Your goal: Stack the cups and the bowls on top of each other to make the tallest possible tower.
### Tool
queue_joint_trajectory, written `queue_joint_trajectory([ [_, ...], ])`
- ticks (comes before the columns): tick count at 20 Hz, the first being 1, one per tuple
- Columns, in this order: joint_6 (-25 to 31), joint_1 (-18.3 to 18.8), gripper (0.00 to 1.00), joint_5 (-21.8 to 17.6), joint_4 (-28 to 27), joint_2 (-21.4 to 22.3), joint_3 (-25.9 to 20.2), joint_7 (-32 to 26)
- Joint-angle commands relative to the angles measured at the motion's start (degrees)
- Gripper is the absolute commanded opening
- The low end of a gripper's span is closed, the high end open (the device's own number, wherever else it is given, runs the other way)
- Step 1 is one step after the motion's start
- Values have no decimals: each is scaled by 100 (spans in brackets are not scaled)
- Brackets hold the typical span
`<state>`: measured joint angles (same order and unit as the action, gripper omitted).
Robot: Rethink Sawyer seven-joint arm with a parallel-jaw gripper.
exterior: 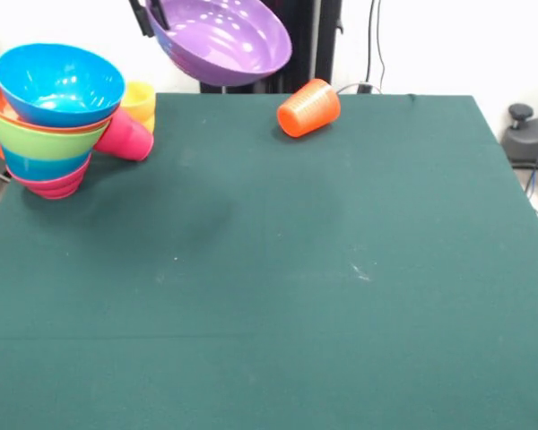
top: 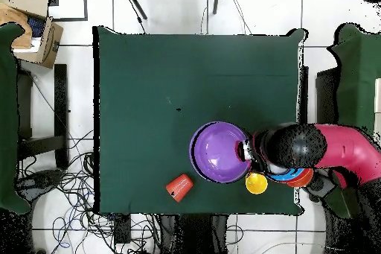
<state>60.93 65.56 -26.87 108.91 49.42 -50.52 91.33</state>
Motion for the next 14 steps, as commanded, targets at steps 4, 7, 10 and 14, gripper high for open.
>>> queue_joint_trajectory([
  [4, -61, 785, 0, -585, 412, -230, -891, -2477],
  [7, 309, 906, 0, -441, 103, -273, -1014, -2605],
  [10, 572, 957, 0, -383, -147, -336, -1047, -2712],
  [14, 819, 1117, 0, -358, -379, -388, -1095, -2960],
])
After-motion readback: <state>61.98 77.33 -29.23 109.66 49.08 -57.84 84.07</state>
